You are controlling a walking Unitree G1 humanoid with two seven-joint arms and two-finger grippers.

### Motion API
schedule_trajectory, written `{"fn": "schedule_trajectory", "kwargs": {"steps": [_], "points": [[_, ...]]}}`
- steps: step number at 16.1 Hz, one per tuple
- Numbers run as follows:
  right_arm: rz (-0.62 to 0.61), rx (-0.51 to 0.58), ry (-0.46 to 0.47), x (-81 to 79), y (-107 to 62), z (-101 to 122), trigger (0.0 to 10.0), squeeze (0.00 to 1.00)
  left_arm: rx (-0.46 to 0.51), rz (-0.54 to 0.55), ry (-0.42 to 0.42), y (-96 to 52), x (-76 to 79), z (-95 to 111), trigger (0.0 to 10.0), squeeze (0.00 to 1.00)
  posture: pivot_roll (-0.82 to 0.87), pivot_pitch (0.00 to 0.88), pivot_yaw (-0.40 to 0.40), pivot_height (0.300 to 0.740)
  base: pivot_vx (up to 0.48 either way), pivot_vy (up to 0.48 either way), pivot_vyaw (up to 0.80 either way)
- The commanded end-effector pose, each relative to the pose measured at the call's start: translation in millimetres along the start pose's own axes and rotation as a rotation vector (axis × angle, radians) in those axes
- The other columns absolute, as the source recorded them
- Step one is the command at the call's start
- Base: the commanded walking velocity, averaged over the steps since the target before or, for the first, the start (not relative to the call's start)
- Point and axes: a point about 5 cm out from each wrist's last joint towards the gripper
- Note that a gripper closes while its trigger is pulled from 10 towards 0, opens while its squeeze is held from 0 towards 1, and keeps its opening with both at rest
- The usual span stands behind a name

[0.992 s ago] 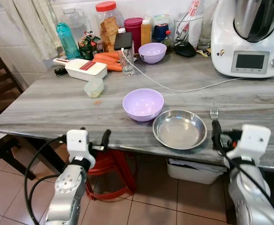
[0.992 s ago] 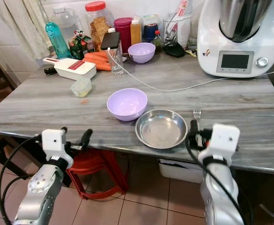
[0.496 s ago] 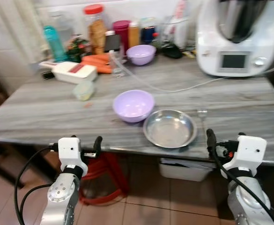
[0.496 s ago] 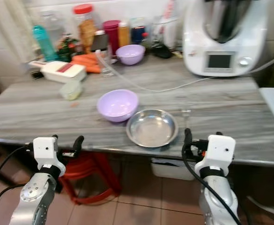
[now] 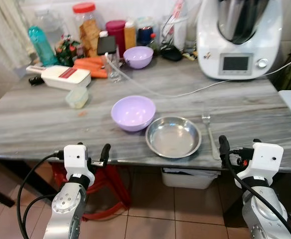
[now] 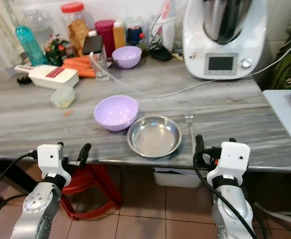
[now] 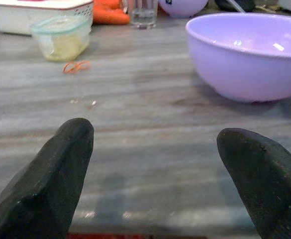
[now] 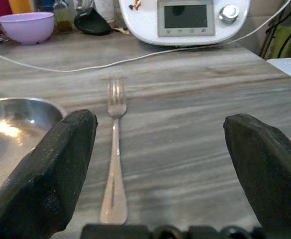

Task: Setting the table

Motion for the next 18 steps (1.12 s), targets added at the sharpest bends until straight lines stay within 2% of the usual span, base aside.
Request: {"fn": "schedule_trajectory", "kwargs": {"steps": [1, 16, 18], "points": [[0.006, 0.010, 0.009, -3.0, 1.8, 1.8, 10.0, 0.00, -0.002, 0.008, 0.012, 0.5, -2.8, 2.1, 10.0, 0.00, -0.10, 0.000, 0.104, 0.740, -0.277, 0.000, 0.00], [0.012, 0.011, 0.027, -6.6, 4.7, 0.8, 10.0, 0.00, 0.007, -0.030, 0.027, 3.9, 2.2, 2.7, 10.0, 0.00, -0.10, 0.000, 0.104, 0.740, -0.309, 0.000, 0.00], [0.013, 0.010, 0.031, -6.9, 4.9, 0.6, 10.0, 0.00, -0.005, -0.032, 0.023, 4.8, 4.5, 1.4, 10.0, 0.00, -0.10, 0.000, 0.104, 0.740, 0.000, 0.000, 0.00]]}}
Point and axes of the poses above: a point about 5 cm out from each wrist's last joint towards the gripper, its own y axis pointing out of the wrist towards the gripper, its own z axis along the axis of the wrist's last joint, x = y × z
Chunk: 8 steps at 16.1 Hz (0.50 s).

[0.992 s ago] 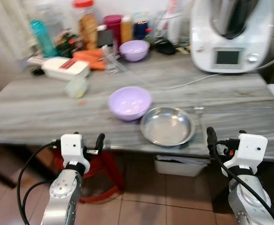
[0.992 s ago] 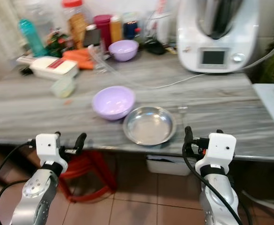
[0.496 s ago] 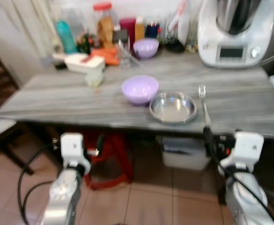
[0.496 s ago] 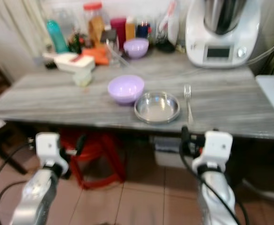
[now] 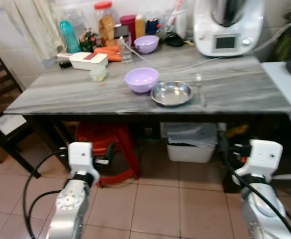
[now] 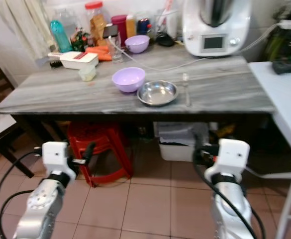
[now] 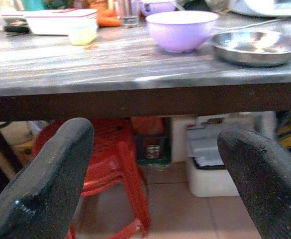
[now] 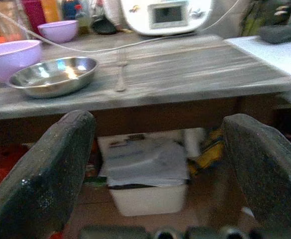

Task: Setting the table

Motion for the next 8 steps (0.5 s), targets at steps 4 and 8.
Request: {"fn": "schedule_trajectory", "kwargs": {"steps": [4, 8], "points": [[0.025, 0.006, 0.020, -8.4, 2.2, 1.4, 10.0, 0.00, 0.009, 0.009, 0.028, 0.4, -6.7, 2.7, 10.0, 0.00, -0.10, 0.000, 0.106, 0.740, -0.262, 0.000, 0.00], [0.025, 0.009, 0.028, -9.0, 4.2, 2.0, 10.0, 0.00, 0.040, -0.045, -0.002, 3.1, -2.3, 7.7, 10.0, 0.00, -0.10, 0.000, 0.108, 0.740, 0.000, 0.000, 0.00]]}}
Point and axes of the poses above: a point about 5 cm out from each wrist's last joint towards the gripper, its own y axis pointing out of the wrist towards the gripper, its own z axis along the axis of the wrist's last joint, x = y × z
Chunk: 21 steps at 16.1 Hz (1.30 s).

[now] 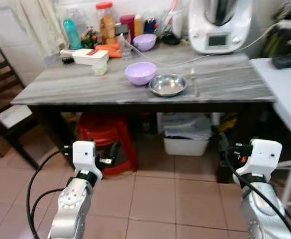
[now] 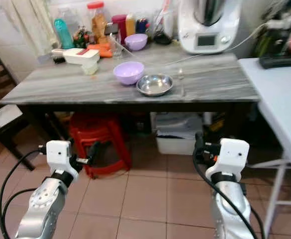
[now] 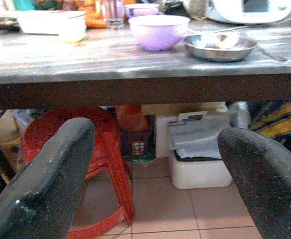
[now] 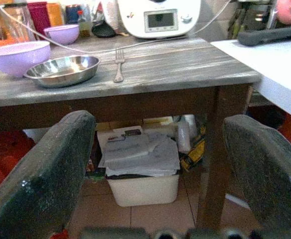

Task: Setting the table

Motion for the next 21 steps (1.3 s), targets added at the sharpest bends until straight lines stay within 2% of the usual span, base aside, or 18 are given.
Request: {"fn": "schedule_trajectory", "kwargs": {"steps": [1, 4, 8, 21], "points": [[0.010, 0.001, 0.014, -3.1, 1.0, 1, 10.0, 0.00, 0.026, -0.005, 0.026, 3.2, -1.3, 7, 10.0, 0.00, -0.10, 0.000, 0.108, 0.740, 0.000, 0.000, 0.00], [0.007, -0.008, 0.014, -2.7, 1.0, -1, 10.0, 0.00, 0.028, -0.027, 0.023, 3.0, 2.1, 7, 10.0, 0.00, -0.10, 0.000, 0.109, 0.740, 0.000, 0.000, -0.37], [0.012, -0.006, 0.017, -2.7, 1.3, 0, 10.0, 0.00, 0.029, -0.044, 0.012, 3.7, 3.6, 7, 10.0, 0.00, -0.10, 0.000, 0.109, 0.740, 0.000, -0.258, -0.10], [0.008, 0.001, 0.022, -0.6, 3.8, 3, 10.0, 0.00, 0.040, -0.089, -0.001, 7.4, 11.5, 11, 10.0, 0.00, -0.11, 0.000, 0.117, 0.740, 0.000, -0.372, 0.00]]}}
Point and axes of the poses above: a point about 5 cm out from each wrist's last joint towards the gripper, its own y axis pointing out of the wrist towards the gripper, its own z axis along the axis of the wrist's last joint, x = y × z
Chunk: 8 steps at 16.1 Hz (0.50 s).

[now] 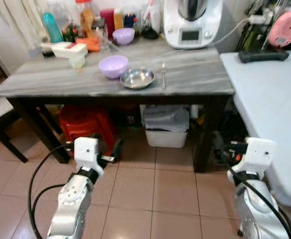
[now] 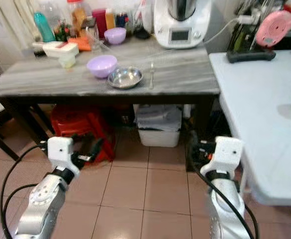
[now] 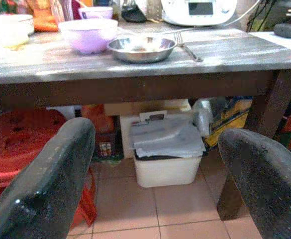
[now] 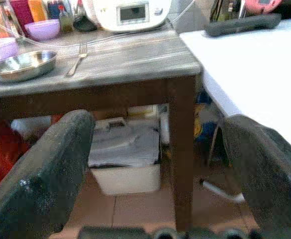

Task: Setting the table

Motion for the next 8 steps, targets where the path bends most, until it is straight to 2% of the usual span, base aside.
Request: {"fn": "schedule_trajectory", "kwargs": {"steps": [1, 8], "points": [[-0.009, 0.006, -0.001, 3.6, -0.5, 2.5, 10.0, 0.00, -0.002, -0.018, -0.005, 1.9, 3.6, 1.3, 10.0, 0.00, -0.11, 0.000, 0.120, 0.740, 0.000, -0.480, 0.00], [-0.024, 0.003, -0.015, 10.4, -6.4, 3.7, 10.0, 0.00, -0.012, -0.042, -0.005, 1.5, 5.7, 3.5, 10.0, 0.00, -0.12, 0.000, 0.146, 0.740, 0.000, -0.480, 0.00]]}}
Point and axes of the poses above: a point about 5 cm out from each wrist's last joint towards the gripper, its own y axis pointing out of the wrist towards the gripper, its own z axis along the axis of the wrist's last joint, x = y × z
